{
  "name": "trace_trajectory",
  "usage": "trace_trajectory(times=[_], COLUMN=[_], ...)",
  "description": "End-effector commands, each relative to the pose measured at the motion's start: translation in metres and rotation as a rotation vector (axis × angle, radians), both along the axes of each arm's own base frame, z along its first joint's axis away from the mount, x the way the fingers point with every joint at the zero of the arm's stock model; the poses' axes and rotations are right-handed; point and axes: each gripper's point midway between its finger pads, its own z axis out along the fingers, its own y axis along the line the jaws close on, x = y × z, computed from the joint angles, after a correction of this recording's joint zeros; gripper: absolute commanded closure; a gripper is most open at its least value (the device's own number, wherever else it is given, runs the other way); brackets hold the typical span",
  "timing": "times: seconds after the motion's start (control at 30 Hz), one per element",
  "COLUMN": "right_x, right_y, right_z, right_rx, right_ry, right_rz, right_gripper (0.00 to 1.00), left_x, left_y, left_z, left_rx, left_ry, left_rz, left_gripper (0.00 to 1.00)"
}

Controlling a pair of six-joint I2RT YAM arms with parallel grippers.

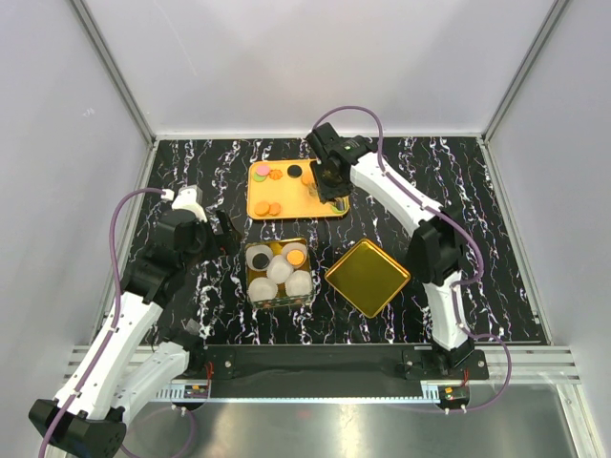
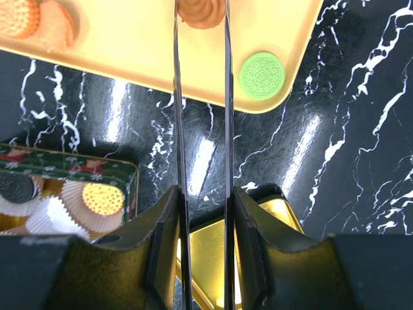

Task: Pack the cookies

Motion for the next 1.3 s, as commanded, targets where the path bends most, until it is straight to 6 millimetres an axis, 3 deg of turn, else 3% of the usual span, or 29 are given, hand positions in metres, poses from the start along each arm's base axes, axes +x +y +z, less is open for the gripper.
trace_trajectory(times=[0.0, 0.27, 0.67, 0.93, 1.27], right_x=[-0.01, -0.052, -0.132, -0.188, -0.222], right_y=[0.002, 0.014, 0.041, 0.053, 0.063], right_z=[0.048, 0.07, 0.074, 0.063, 0.042], right_rx=[0.102, 0.156, 0.146, 0.164, 0.109], right_ry=[-0.057, -0.074, -0.055, 0.016, 0.065], right_rz=[0.01, 0.076, 0.19, 0.279, 0.335], right_gripper=[0.61, 0.61, 0.6, 0.6, 0.59], left_x=[0.005, 0.005, 0.006, 0.006, 0.006], left_y=[-0.002, -0.001, 0.001, 0.0, 0.0], left_z=[0.007, 0.006, 0.006, 0.005, 0.005], left_rx=[-0.01, -0.009, -0.004, -0.007, -0.007], left_ry=[-0.035, -0.034, -0.032, -0.03, -0.028], left_rz=[-0.006, -0.004, 0.003, 0.001, 0.0], left_gripper=[0.01, 0.01, 0.01, 0.01, 0.01])
